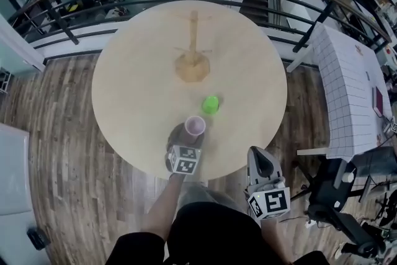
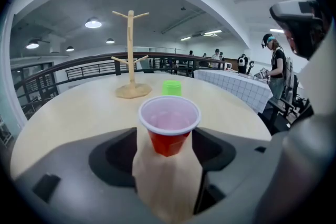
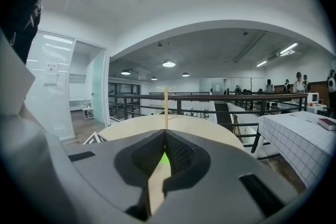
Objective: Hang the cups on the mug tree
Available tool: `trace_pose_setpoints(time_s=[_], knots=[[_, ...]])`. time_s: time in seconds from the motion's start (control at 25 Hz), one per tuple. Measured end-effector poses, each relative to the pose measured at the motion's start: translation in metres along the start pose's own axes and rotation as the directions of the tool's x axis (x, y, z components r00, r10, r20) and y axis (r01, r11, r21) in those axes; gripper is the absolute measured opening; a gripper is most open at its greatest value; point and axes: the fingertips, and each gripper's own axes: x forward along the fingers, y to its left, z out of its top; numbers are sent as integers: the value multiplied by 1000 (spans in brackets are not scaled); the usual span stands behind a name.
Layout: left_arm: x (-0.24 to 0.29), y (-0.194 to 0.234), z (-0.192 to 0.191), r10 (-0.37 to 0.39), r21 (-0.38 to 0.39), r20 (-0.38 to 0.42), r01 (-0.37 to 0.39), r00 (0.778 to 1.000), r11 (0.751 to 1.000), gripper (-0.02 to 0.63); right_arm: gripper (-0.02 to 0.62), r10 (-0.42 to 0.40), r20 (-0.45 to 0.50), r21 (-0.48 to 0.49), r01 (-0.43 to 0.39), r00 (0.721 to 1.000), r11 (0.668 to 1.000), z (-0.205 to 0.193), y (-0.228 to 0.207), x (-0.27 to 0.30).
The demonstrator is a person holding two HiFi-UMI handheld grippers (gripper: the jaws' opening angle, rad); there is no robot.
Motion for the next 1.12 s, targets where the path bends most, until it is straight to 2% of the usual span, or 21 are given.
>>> trace_pose_setpoints(time_s=[0.44, 0.6, 0.76, 1.12], knots=[[-28, 24, 49, 65, 2, 143, -66, 988, 998, 278, 9, 36, 11, 11, -36, 999, 999, 0, 13, 13], [-61, 39, 76, 99, 12, 199, -104, 975, 995, 278, 9, 64, 40, 18, -65, 997, 998, 12, 25, 19], [-95, 59, 107, 139, 26, 269, -151, 953, 988, 278, 9, 96, 81, 23, -98, 992, 995, 27, 39, 31], [-150, 93, 139, 186, 5, 335, -199, 924, 980, 278, 9, 130, 159, 28, -136, 979, 990, 65, 64, 46]])
